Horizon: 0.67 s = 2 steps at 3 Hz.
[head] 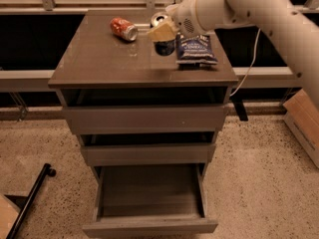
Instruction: Pick pepsi can from bottom drawer and place on counter
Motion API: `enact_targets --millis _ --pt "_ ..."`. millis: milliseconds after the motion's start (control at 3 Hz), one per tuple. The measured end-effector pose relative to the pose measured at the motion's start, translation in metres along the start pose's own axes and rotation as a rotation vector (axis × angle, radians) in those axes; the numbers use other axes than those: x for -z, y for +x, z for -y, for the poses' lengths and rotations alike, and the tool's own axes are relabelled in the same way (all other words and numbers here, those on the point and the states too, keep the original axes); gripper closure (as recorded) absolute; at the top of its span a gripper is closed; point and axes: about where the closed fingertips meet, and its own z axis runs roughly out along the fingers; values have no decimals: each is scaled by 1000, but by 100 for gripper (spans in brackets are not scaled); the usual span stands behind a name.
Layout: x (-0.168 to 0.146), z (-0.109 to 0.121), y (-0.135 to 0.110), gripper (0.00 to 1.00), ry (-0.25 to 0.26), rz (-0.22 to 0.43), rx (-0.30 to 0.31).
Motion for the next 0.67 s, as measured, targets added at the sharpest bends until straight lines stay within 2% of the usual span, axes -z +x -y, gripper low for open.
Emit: enact_targets --millis 667 --pt "-66 24 34 96 -113 13 -133"
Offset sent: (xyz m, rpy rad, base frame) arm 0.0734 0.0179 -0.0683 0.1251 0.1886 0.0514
